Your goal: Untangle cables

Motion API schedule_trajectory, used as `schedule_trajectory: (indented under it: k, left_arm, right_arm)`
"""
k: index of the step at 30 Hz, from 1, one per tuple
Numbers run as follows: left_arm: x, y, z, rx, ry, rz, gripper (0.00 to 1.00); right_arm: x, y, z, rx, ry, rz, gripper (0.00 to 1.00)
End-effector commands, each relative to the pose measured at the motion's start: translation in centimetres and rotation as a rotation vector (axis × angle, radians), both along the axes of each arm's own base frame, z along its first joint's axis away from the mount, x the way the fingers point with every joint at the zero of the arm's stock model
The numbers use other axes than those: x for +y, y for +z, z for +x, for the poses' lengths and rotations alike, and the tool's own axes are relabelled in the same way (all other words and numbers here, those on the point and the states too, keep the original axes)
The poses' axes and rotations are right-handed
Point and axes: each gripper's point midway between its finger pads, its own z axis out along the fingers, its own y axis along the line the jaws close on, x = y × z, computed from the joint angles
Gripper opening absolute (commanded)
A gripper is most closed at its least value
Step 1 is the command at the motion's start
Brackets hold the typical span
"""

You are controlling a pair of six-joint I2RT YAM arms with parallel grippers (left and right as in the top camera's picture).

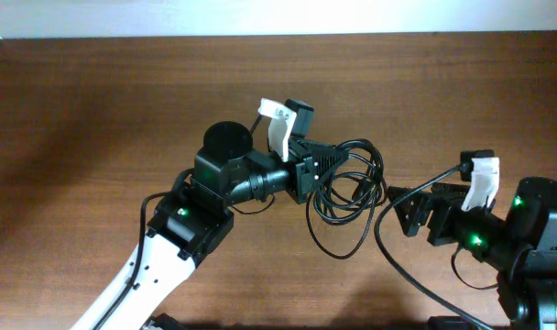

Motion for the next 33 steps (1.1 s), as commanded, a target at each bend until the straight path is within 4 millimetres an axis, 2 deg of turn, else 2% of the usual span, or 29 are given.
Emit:
schedule_trajectory:
  k: [1, 3, 6, 9, 11, 13, 16, 18, 20, 22, 26, 28, 33]
  left_arm:
    - [0.0, 1.9, 0.1, -0.018, 0.004, -0.049, 0.00]
    - [-0.3, 2.2, -0.3, -0.010, -0.005, -0.063, 0.00]
    - [-2.6, 4.4, -2.7, -0.076, -0.089, -0.127, 0.00]
    - [-3.1, 6.4, -4.1, -0.067, -0.161, -0.212, 0.00]
    - [-3.2, 6.5, -4.5, -0.069, -0.182, -0.214, 0.00]
    - [-2.9, 6.9, -4.6, -0.078, -0.179, -0.220, 0.00]
    - [-0.7, 7.9, -3.9, -0.095, -0.125, -0.224, 0.00]
    - [1.7, 8.1, -3.0, -0.086, -0.053, -0.210, 0.00]
    - [4.3, 9.0, -2.7, -0.103, 0.016, -0.212, 0.00]
    - [6.3, 9.3, -2.3, -0.106, 0.079, -0.205, 0.00]
    - [10.8, 9.7, -1.3, -0.117, 0.226, -0.194, 0.00]
    - [12.0, 9.3, -0.8, -0.100, 0.272, -0.183, 0.00]
    - [12.2, 8.8, -0.7, -0.081, 0.279, -0.173, 0.00]
  right_arm:
    - [0.7, 0.3, -0.7, -0.029, 0.073, -0.014, 1.00]
    - [0.7, 0.2, -0.7, -0.025, 0.073, -0.013, 1.00]
    - [0.6, 0.1, -0.6, -0.051, 0.091, -0.058, 1.00]
    - [-2.2, -1.9, 0.7, 0.010, -0.033, -0.188, 0.99]
    - [-2.7, -3.0, 1.2, 0.060, -0.051, -0.206, 1.00]
    - [-4.1, -3.8, 1.6, 0.089, -0.114, -0.258, 1.00]
    - [-5.9, -4.5, 1.5, 0.123, -0.193, -0.326, 1.00]
    - [-7.7, -5.0, 1.3, 0.162, -0.302, -0.368, 1.00]
    - [-8.1, -5.1, 1.2, 0.174, -0.331, -0.367, 1.00]
    - [-9.0, -5.1, 1.2, 0.187, -0.393, -0.375, 1.00]
    - [-9.4, -5.4, 0.8, 0.207, -0.419, -0.386, 1.00]
    - [-9.4, -5.4, 0.9, 0.207, -0.419, -0.386, 1.00]
    - [-9.3, -5.4, 0.9, 0.207, -0.416, -0.383, 1.00]
